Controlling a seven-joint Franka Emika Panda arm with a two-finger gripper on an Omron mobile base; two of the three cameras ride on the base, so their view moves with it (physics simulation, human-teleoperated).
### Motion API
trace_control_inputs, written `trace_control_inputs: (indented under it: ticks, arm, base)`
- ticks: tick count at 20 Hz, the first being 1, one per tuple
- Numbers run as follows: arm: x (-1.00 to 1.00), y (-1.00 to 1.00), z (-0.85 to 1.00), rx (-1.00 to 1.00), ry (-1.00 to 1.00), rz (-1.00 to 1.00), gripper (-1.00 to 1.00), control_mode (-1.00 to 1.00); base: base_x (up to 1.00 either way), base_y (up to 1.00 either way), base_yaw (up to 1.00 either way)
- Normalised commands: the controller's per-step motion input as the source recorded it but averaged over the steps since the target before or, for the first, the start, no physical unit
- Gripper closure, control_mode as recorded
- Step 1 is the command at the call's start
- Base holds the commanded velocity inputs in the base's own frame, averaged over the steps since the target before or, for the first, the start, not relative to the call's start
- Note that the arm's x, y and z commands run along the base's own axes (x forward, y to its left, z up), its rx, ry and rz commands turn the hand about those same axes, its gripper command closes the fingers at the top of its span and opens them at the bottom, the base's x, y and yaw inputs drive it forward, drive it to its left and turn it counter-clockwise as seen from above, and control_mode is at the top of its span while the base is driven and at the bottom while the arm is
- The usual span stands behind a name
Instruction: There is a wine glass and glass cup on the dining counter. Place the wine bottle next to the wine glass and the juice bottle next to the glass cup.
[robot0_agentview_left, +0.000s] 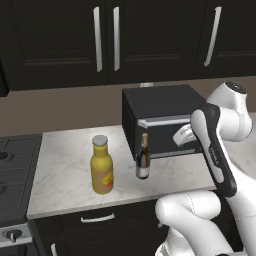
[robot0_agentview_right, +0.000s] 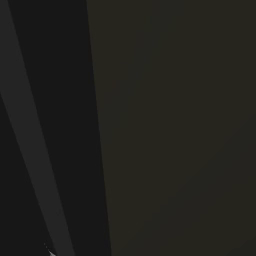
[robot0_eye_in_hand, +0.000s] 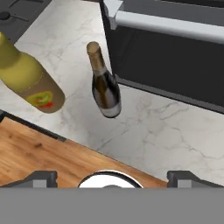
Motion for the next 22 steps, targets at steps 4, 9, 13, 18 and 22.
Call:
trace_control_inputs:
  ticks: [4,9,13,18,22]
  arm:
    - [-0.09,-0.05,-0.16,0.0,-0.05,0.15,-1.0,-1.0]
    - [-0.09,-0.02,-0.18,0.0,-0.07,0.17,-1.0,-1.0]
    - [-0.03,0.0,-0.21,0.0,-0.08,0.17,-1.0,-1.0]
    - [0.0,0.0,-0.24,0.0,-0.12,0.18,-1.0,-1.0]
    - [0.0,0.0,-0.28,0.02,-0.15,0.16,-1.0,-1.0]
  base:
    - [0.0,0.0,0.0]
    - [0.0,0.0,0.0]
    - [0.0,0.0,0.0]
    - [0.0,0.0,0.0]
    - [0.0,0.0,0.0]
